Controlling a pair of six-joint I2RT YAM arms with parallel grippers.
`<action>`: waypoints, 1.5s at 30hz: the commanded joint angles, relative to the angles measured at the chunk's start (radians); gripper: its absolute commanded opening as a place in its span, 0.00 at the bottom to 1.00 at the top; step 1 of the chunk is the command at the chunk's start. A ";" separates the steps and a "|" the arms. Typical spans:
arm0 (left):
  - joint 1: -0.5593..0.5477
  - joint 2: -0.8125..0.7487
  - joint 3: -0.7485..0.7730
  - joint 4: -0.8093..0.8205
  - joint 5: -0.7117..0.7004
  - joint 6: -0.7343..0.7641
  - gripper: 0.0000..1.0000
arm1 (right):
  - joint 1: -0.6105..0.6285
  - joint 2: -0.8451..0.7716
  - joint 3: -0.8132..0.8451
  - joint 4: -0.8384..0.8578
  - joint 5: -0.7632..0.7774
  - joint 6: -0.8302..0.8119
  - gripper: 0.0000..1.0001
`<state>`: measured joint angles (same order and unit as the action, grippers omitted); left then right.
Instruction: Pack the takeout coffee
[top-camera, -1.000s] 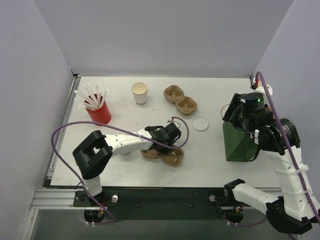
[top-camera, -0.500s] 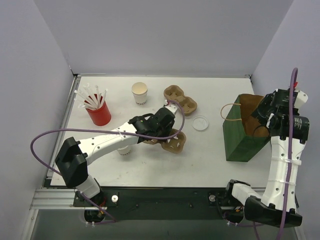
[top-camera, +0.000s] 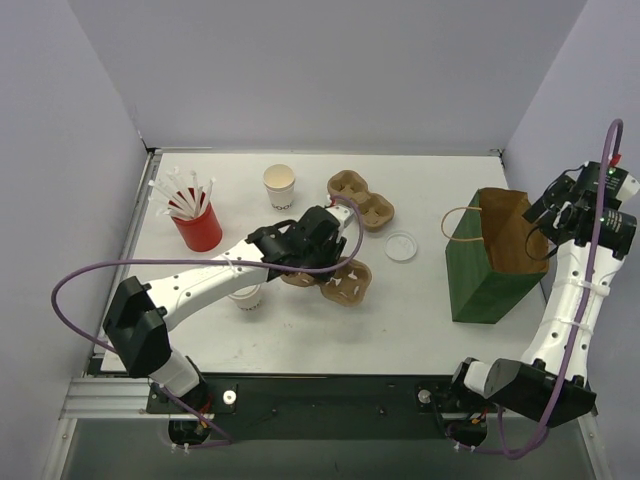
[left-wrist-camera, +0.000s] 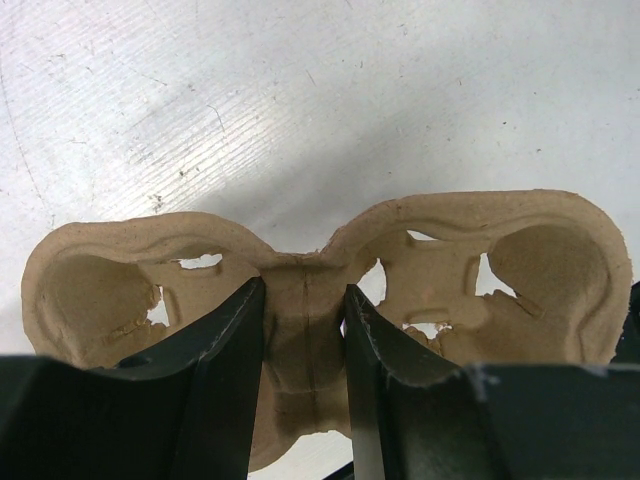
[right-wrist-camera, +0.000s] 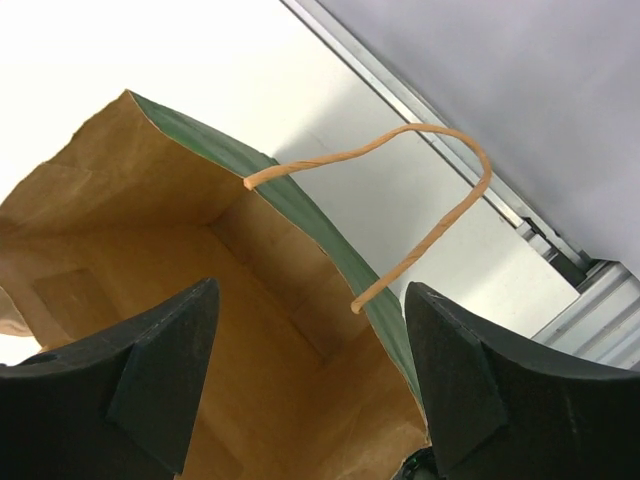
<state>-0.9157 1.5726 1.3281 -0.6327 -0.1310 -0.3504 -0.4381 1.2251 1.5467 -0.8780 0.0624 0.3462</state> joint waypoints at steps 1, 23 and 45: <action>0.029 -0.048 0.031 0.021 0.071 0.037 0.32 | -0.007 0.023 -0.051 0.030 -0.024 -0.030 0.70; 0.118 -0.154 0.281 -0.125 0.139 0.106 0.32 | 0.502 -0.101 -0.111 -0.015 0.056 0.117 0.00; 0.118 -0.257 0.408 -0.237 0.160 0.172 0.32 | 1.058 0.036 -0.102 -0.021 0.027 -0.015 0.06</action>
<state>-0.8021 1.3167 1.6909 -0.8738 -0.0185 -0.2192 0.6094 1.2648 1.4429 -0.9249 0.1303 0.3756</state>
